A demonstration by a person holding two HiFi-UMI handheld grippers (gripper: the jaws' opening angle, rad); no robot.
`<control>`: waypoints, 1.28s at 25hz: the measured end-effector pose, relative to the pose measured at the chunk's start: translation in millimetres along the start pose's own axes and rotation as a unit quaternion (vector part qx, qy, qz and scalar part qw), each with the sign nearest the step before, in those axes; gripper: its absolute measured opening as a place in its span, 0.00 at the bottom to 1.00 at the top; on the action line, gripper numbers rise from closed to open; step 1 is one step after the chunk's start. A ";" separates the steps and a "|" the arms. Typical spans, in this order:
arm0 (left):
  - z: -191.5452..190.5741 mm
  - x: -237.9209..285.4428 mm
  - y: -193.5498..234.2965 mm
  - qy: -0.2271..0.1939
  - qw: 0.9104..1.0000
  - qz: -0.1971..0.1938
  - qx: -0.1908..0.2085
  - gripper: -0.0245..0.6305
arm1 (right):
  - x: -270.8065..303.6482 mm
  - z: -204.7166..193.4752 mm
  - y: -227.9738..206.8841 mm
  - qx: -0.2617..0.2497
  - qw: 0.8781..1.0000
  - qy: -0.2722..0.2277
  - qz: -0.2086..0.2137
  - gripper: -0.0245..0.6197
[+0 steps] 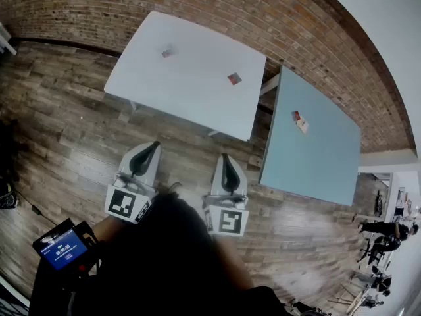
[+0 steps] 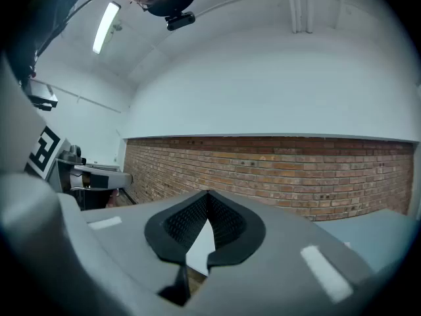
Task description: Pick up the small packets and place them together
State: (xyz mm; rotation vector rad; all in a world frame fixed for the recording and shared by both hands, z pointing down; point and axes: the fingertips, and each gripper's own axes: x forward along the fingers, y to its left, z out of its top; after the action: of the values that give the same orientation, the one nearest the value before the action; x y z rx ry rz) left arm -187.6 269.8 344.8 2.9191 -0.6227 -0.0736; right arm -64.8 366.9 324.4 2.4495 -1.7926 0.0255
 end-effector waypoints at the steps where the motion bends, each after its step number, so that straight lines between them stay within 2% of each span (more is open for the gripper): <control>1: -0.5 -0.2 -3.6 0.002 1.000 -0.004 0.007 0.04 | -0.7 0.2 -1.3 0.002 1.000 0.001 -0.001 0.04; 8: 11.6 10.0 -10.0 -0.006 1.000 -0.005 0.019 0.04 | -2.8 7.3 -7.6 -0.001 1.000 -0.005 -0.004 0.04; 15: 14.9 32.2 -21.7 -0.019 1.000 0.017 0.015 0.04 | -20.5 6.7 -55.5 -0.007 0.999 -0.028 -0.032 0.04; 19: 6.8 34.7 -18.9 -0.013 0.999 0.038 0.002 0.04 | -15.6 -2.0 -64.3 0.022 0.999 -0.026 -0.019 0.04; 23: 4.4 49.7 -21.2 -0.014 0.998 0.056 0.005 0.04 | -0.7 -2.2 -77.1 0.027 0.999 -0.026 -0.006 0.04; 28: 7.2 78.5 -15.7 -0.017 0.999 0.038 0.018 0.04 | 25.8 -8.0 -79.6 0.017 1.000 -0.011 0.001 0.04; 32: 10.2 109.9 -0.3 -0.018 0.999 0.022 0.022 0.04 | 61.1 -6.0 -79.7 0.016 1.000 -0.011 -0.011 0.04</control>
State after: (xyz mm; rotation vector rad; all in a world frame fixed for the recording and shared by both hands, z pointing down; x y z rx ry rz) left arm -88.0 223.6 333.0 2.9503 -0.7020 -0.1105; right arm 29.9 333.3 329.0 2.5015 -1.7871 0.0259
